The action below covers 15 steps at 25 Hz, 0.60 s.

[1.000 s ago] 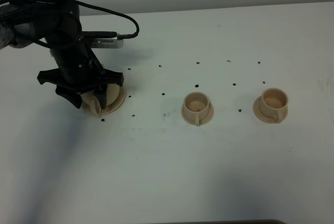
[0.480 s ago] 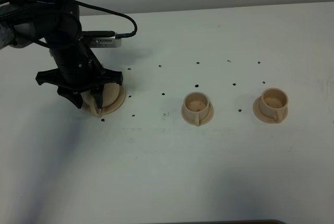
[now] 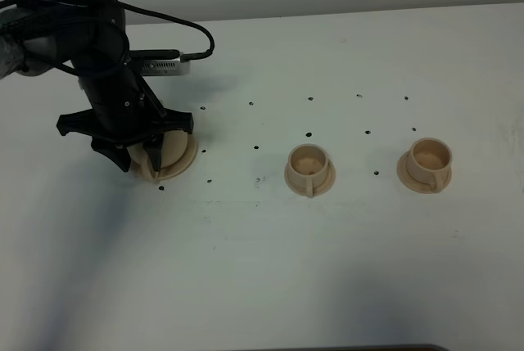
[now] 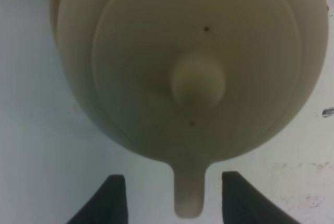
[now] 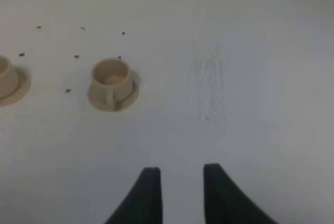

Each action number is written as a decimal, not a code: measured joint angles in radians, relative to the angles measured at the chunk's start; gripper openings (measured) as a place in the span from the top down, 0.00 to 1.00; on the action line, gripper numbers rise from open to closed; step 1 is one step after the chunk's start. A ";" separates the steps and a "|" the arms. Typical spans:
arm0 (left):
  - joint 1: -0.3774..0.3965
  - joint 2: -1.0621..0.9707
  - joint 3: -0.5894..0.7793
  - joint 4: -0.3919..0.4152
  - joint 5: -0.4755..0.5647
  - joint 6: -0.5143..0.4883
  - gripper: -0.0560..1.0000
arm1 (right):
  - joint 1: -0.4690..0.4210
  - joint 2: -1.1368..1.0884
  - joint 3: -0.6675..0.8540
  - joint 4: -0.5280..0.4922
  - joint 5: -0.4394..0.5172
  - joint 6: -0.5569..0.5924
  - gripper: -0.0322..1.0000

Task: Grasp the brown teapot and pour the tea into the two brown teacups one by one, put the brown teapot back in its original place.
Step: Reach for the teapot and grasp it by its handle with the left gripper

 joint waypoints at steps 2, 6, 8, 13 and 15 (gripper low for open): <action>0.000 0.010 0.000 0.000 0.000 -0.001 0.55 | 0.000 0.000 0.000 0.000 0.000 0.000 0.78; 0.000 0.012 0.000 0.000 0.000 -0.003 0.57 | 0.000 0.000 0.000 0.000 0.000 0.000 0.78; 0.000 0.012 0.000 0.000 0.000 -0.003 0.57 | 0.000 0.000 0.000 0.000 0.000 0.000 0.78; 0.000 0.012 0.000 0.000 0.000 -0.003 0.57 | 0.000 0.000 0.000 0.000 0.000 0.000 0.78; 0.000 0.012 0.000 0.000 0.000 -0.003 0.58 | 0.000 0.000 0.000 0.000 0.000 0.000 0.78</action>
